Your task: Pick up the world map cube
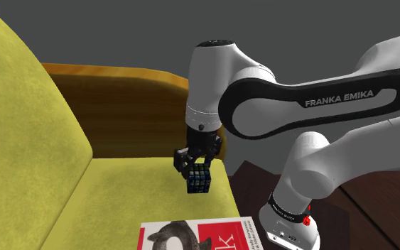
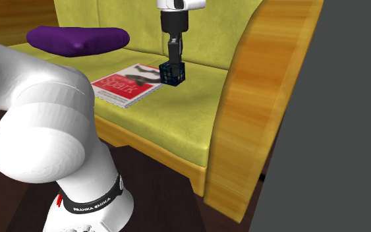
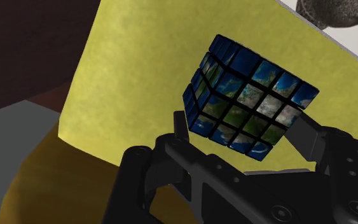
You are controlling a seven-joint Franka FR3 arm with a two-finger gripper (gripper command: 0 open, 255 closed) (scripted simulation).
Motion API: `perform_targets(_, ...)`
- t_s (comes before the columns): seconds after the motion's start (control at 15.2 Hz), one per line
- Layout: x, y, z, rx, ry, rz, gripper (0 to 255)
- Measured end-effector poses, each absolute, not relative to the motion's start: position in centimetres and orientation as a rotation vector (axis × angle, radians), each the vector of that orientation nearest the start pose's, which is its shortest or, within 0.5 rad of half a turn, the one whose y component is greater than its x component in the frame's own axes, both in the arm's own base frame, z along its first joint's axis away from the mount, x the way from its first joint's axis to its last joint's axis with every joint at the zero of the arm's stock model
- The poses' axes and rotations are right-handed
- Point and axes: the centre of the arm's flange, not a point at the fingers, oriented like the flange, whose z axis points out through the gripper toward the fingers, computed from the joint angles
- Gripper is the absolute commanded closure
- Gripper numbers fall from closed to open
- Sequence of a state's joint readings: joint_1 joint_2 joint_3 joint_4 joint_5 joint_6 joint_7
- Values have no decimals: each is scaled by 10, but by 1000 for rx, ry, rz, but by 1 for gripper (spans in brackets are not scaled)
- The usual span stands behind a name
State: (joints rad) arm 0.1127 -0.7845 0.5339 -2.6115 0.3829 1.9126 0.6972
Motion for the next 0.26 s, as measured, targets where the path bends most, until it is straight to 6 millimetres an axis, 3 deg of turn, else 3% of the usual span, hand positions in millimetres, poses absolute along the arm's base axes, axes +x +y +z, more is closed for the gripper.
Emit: perform_targets(0.26, 257, 233, 478, -3090, 483, -48, 255)
